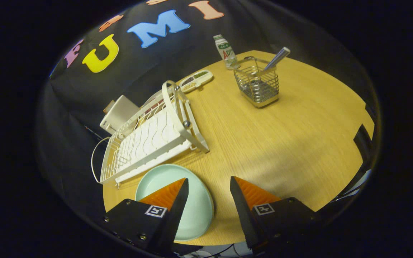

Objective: Take the plate from the dish rack, then take the spoon from the basket and place it into the plate.

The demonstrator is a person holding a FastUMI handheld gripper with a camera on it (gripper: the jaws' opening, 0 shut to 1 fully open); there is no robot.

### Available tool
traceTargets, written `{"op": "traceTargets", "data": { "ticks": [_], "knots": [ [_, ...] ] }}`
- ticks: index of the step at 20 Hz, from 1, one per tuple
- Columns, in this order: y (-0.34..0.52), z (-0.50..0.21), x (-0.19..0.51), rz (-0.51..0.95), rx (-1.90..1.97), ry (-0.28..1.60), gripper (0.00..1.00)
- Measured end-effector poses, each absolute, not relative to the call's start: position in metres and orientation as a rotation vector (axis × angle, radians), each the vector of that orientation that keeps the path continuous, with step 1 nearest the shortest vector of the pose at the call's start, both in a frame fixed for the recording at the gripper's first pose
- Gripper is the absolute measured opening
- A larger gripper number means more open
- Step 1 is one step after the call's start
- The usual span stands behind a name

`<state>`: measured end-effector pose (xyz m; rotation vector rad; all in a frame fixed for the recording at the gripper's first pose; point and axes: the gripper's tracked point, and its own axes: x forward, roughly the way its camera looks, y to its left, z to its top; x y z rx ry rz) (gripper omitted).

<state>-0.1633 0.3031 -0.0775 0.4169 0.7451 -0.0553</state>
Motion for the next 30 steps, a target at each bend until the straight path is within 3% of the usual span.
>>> {"op": "traceTargets", "data": {
  "ticks": [7,12,21,23,27,29,30],
  "knots": [
    [0.212,0.006,-0.110,-0.298,0.435,0.436,0.73],
    [0.156,0.015,-0.079,-0.443,0.463,0.347,0.73],
    [0.124,0.002,-0.036,-0.516,0.527,0.268,0.73],
    [0.114,-0.007,-0.030,-0.538,0.511,0.278,0.33],
    [0.116,-0.003,-0.020,-0.489,0.513,0.251,0.34],
    [0.117,0.014,-0.019,-0.482,0.485,0.242,0.15],
    [0.119,0.013,-0.018,-0.478,0.471,0.245,0.15]
  ]
}}
